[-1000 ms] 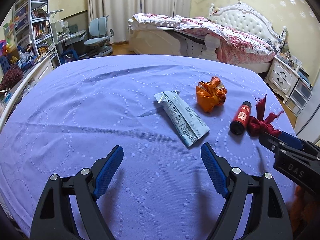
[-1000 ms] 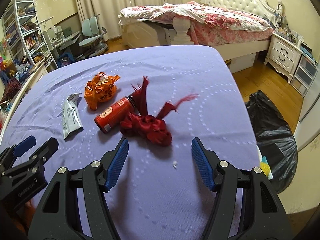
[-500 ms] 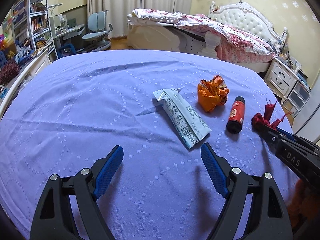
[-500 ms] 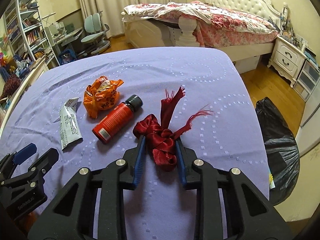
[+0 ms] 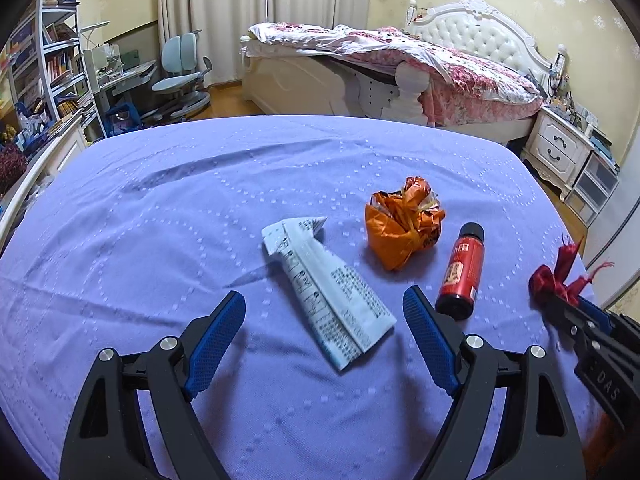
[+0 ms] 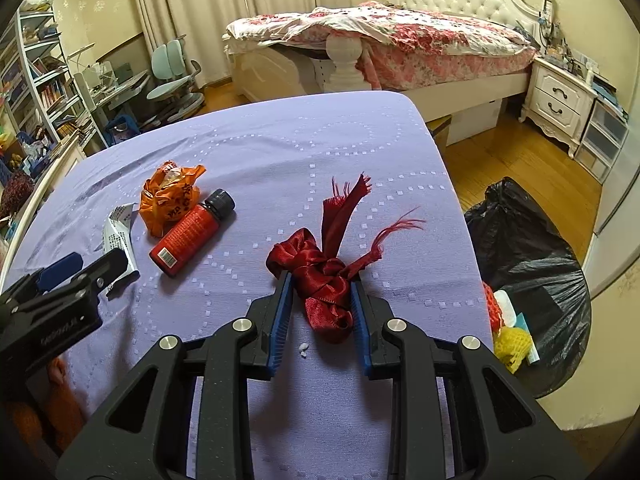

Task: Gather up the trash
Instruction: 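Grasp the white receipt with the left gripper while the right grasps the red ribbon, then carry the receipt and red ribbon over the bin and release both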

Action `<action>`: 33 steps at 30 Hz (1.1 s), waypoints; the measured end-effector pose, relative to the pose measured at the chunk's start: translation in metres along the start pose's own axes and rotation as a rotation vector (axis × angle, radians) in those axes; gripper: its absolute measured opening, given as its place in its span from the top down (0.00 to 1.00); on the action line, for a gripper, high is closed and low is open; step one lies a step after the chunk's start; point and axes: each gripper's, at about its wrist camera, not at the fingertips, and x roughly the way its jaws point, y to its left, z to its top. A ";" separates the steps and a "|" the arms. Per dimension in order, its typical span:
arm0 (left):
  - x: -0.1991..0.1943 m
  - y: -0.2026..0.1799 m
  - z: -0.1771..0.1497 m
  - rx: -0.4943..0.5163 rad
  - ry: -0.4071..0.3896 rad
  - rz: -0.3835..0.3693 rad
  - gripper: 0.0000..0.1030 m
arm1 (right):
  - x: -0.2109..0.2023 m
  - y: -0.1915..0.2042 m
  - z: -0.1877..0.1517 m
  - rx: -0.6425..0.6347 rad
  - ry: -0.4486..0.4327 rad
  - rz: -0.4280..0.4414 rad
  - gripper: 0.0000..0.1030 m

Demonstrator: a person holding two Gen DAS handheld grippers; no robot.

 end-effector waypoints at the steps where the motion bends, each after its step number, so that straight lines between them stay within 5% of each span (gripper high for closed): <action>1: 0.002 -0.001 0.002 0.001 0.006 0.005 0.21 | -0.001 -0.002 0.000 0.000 0.000 0.000 0.73; 4: 0.006 0.000 0.004 -0.007 0.025 0.009 0.22 | 0.000 -0.005 0.001 -0.005 0.001 -0.002 0.73; 6: 0.007 0.003 0.003 -0.014 0.035 -0.015 0.43 | -0.001 -0.006 0.001 -0.004 0.001 0.000 0.73; 12: 0.002 0.009 -0.003 -0.037 0.037 -0.084 0.58 | -0.002 -0.006 0.000 -0.005 0.001 0.009 0.73; 33: -0.053 -0.032 -0.044 0.074 -0.049 -0.187 0.59 | -0.039 -0.013 -0.030 0.012 -0.041 0.036 0.73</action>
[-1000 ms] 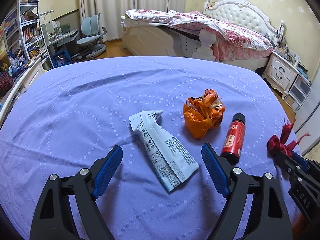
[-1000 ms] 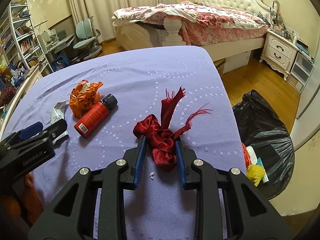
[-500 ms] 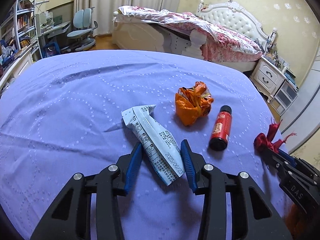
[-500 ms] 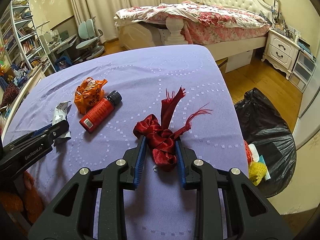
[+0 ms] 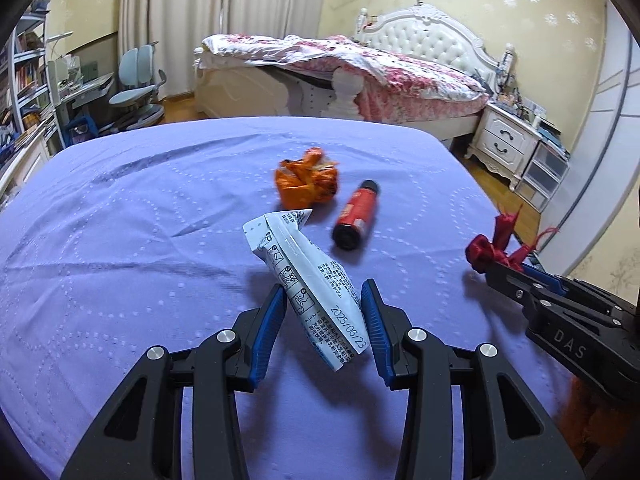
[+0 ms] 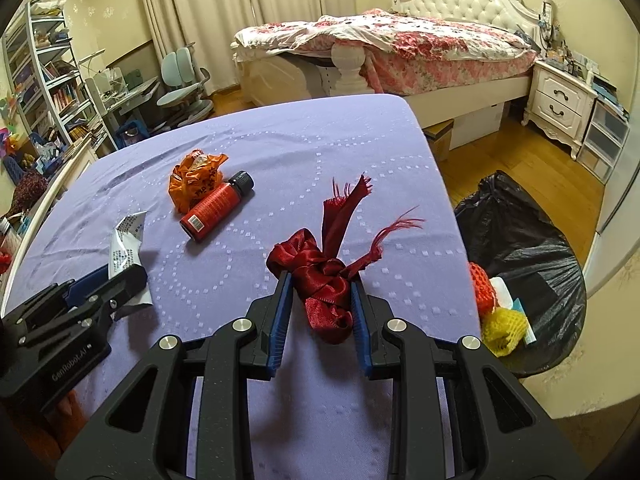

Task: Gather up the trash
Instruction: 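Carry the receipt and red ribbon over the bin and release both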

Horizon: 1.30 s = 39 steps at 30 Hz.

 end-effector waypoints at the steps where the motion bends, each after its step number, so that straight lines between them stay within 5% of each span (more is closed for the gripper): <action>1: -0.001 -0.006 0.000 0.010 -0.006 -0.009 0.59 | -0.002 -0.002 0.000 0.002 -0.004 -0.003 0.73; 24: 0.028 -0.142 0.034 0.204 -0.050 -0.162 0.59 | -0.035 -0.121 0.006 0.148 -0.096 -0.210 0.73; 39: 0.077 -0.205 0.048 0.308 -0.001 -0.161 0.59 | -0.023 -0.186 0.008 0.227 -0.076 -0.274 0.73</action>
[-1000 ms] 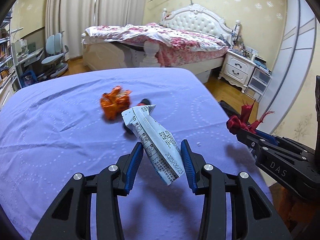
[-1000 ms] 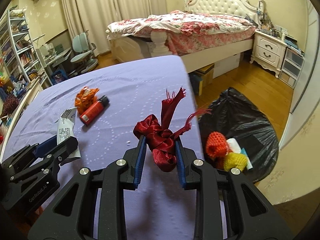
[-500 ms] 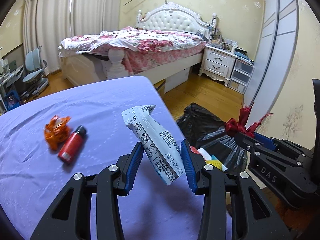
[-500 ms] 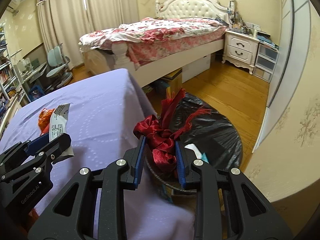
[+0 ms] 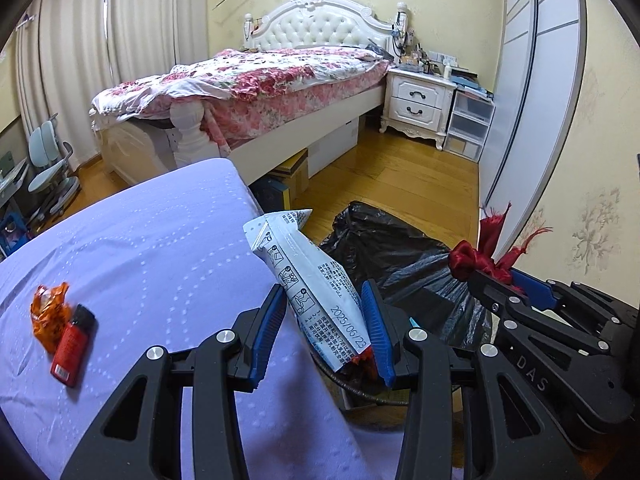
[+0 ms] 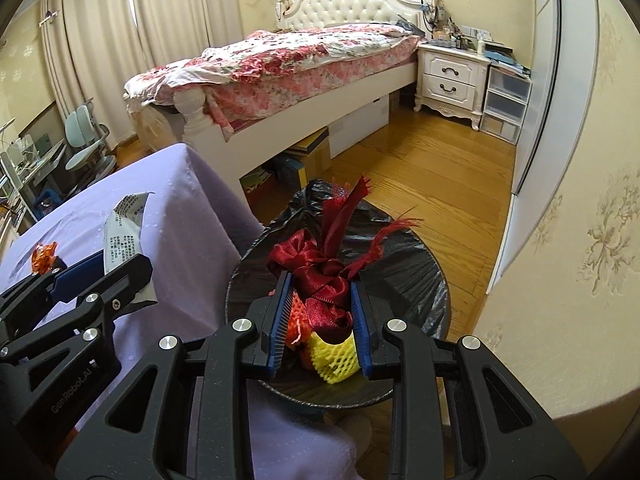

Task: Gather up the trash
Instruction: 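Carry the receipt and red ribbon over the bin and release both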

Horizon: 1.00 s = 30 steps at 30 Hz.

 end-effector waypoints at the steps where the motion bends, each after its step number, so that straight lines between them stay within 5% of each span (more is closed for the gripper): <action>1: 0.003 -0.003 0.002 0.004 0.004 0.002 0.59 | 0.002 -0.003 0.002 0.003 0.001 -0.001 0.73; 10: 0.016 -0.009 0.009 0.007 0.022 0.014 0.58 | 0.015 -0.014 0.007 0.018 0.012 -0.012 0.73; 13: 0.018 -0.012 0.010 0.015 0.023 0.022 0.52 | 0.018 -0.016 0.009 0.022 0.017 -0.012 0.73; 16: 0.016 -0.011 0.010 0.006 0.017 0.024 0.31 | 0.019 -0.019 0.011 0.037 0.016 -0.015 0.72; 20: 0.016 -0.008 0.012 -0.008 0.012 0.022 0.25 | 0.019 -0.021 0.010 0.056 0.006 -0.030 0.56; 30: 0.003 0.009 0.008 -0.062 -0.003 0.061 0.21 | 0.007 -0.025 0.008 0.075 -0.015 -0.049 0.43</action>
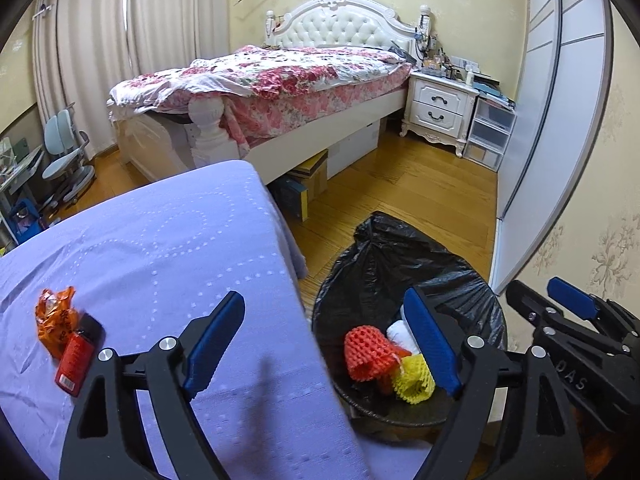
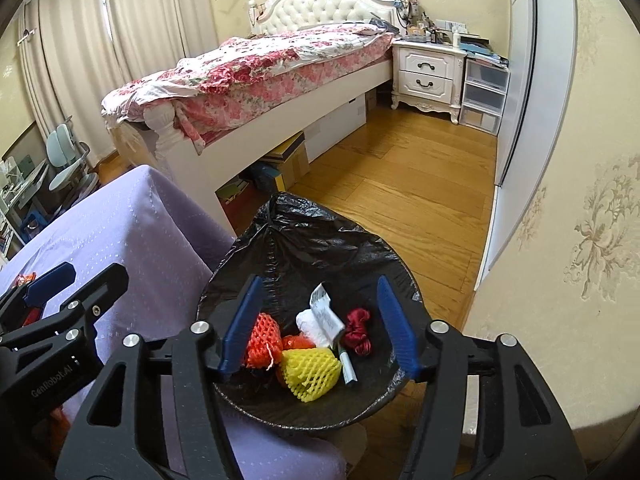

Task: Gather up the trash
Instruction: 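Carry the receipt and red ribbon over the bin and release both, then move both open grippers back toward the red bottle and orange wrapper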

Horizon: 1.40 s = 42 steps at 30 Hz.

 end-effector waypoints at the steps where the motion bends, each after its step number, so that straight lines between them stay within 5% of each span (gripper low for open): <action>1: -0.002 0.004 -0.001 -0.006 -0.001 0.005 0.21 | -0.002 0.001 -0.001 0.000 -0.001 0.002 0.42; 17: -0.050 0.096 -0.039 -0.124 -0.009 0.167 0.21 | -0.031 0.061 -0.018 -0.068 -0.001 0.115 0.38; 31: -0.082 0.199 -0.091 -0.223 0.021 0.383 0.21 | -0.030 0.190 -0.054 -0.266 0.066 0.274 0.38; 42: -0.099 0.250 -0.107 -0.297 0.030 0.433 0.21 | -0.031 0.274 -0.075 -0.347 0.096 0.342 0.38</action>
